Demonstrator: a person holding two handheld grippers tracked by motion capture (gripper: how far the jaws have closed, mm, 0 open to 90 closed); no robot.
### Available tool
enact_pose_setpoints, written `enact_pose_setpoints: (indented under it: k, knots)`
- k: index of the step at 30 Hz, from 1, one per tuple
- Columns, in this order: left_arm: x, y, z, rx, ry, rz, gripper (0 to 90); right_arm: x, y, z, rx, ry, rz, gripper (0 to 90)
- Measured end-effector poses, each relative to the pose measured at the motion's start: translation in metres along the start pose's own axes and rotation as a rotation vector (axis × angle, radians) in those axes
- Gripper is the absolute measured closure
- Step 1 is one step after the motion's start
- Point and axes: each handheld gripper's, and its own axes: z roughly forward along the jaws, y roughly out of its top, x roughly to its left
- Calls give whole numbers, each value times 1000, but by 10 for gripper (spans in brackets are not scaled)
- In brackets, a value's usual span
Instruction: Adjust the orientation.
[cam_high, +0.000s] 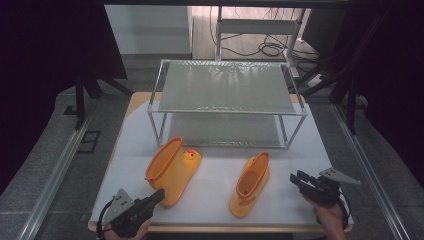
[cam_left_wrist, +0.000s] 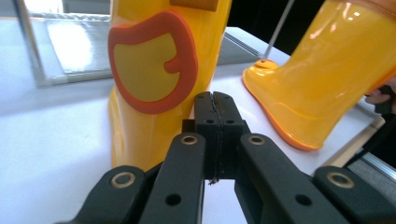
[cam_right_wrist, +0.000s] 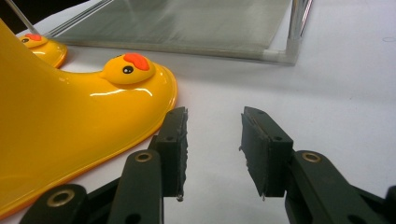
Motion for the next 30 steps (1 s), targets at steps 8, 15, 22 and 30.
enact_pose_setpoints:
  k: [8,15,22,30]
  knots:
    - [1,-1,-3,-19,4,-9,897,-1,0,0,-2,1,3,603]
    - [-9,5,-16,-122,-156,32,638,0,0,-1,-2,1,1,602]
    - [-3,25,-44,-235,-189,-16,439,0,0,0,-3,2,3,600]
    - [19,66,-47,-245,-125,-15,307,6,2,-2,-13,8,-11,586]
